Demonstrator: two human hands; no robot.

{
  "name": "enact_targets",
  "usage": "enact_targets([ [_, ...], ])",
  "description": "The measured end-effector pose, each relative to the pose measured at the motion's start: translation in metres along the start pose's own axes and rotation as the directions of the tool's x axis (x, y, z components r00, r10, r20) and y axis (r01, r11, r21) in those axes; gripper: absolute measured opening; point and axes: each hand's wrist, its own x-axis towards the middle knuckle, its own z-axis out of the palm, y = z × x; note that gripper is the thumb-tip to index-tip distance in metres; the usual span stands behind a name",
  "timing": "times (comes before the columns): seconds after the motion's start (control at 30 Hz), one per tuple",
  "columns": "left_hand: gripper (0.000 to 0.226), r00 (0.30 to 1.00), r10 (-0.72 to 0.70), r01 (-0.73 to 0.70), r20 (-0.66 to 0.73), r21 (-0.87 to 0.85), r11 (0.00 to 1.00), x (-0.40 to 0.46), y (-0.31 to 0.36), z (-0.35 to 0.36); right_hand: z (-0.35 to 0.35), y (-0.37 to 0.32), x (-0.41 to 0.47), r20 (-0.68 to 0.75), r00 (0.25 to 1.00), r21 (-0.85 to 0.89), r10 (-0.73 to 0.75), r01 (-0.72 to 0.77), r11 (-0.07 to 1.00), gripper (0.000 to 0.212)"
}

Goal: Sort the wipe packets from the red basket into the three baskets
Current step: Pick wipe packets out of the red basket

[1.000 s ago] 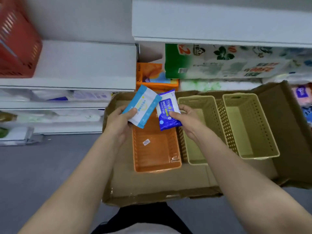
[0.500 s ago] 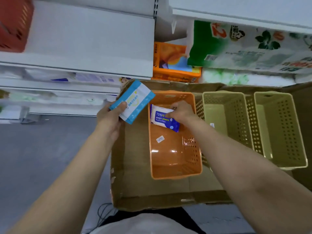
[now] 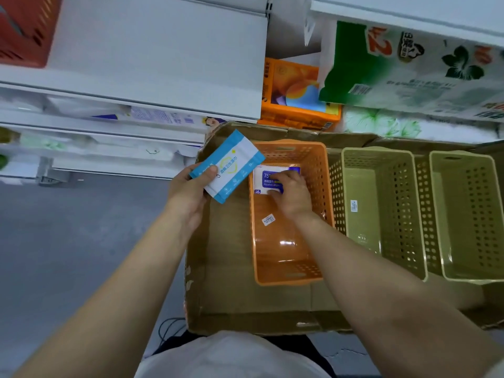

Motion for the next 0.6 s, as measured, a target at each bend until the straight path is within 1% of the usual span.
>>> enact_targets([
  [0.07, 0.031, 1.0, 0.001, -0.001, 0.003, 0.01, 1.0, 0.0, 0.001, 0.004, -0.002, 0.002, 0.003, 0.053, 0.998, -0.037, -0.029, 0.031, 0.999, 0.056],
  [0.13, 0.036, 1.0, 0.001, -0.001, 0.003, 0.027, 1.0, -0.001, 0.0, 0.009, -0.003, 0.002, 0.003, 0.068, 0.997, -0.075, -0.039, 0.044, 0.996, 0.061],
  [0.23, 0.035, 1.0, -0.006, 0.006, -0.005, 0.058, 0.998, -0.001, -0.003, 0.016, -0.003, 0.003, 0.007, 0.023, 1.0, -0.115, -0.02, 0.023, 0.993, 0.065],
  [0.33, 0.035, 1.0, -0.006, 0.007, -0.017, 0.07, 0.997, 0.0, -0.006, 0.021, -0.006, 0.001, 0.016, -0.019, 0.998, -0.17, -0.056, 0.052, 0.984, 0.066],
  [0.43, 0.039, 1.0, -0.003, 0.005, -0.023, 0.075, 0.997, -0.003, -0.008, 0.024, -0.009, 0.0, 0.022, 0.001, 0.998, -0.153, -0.061, 0.06, 0.986, 0.066],
  [0.47, 0.04, 1.0, 0.0, 0.002, -0.028, 0.068, 0.998, -0.005, -0.008, 0.025, -0.012, -0.002, 0.021, 0.012, 0.998, -0.098, -0.054, 0.055, 0.994, 0.062],
  [0.5, 0.042, 0.999, 0.004, -0.003, -0.033, 0.054, 0.999, -0.007, -0.008, 0.026, -0.018, -0.005, 0.019, -0.01, 0.999, -0.001, -0.038, 0.038, 0.999, 0.055],
  [0.53, 0.042, 0.999, 0.011, -0.01, -0.036, 0.037, 0.999, -0.01, -0.008, 0.028, -0.027, -0.01, 0.017, -0.066, 0.998, 0.153, 0.01, 0.0, 0.988, 0.044],
  [0.57, 0.042, 0.999, 0.02, -0.019, -0.037, 0.024, 1.0, -0.013, -0.009, 0.03, -0.04, -0.017, 0.012, -0.117, 0.987, 0.365, 0.107, -0.057, 0.929, 0.033],
  [0.6, 0.04, 0.999, 0.029, -0.028, -0.033, 0.008, 1.0, -0.017, -0.01, 0.035, -0.056, -0.026, 0.006, -0.105, 0.968, 0.607, 0.228, -0.12, 0.785, 0.026],
])
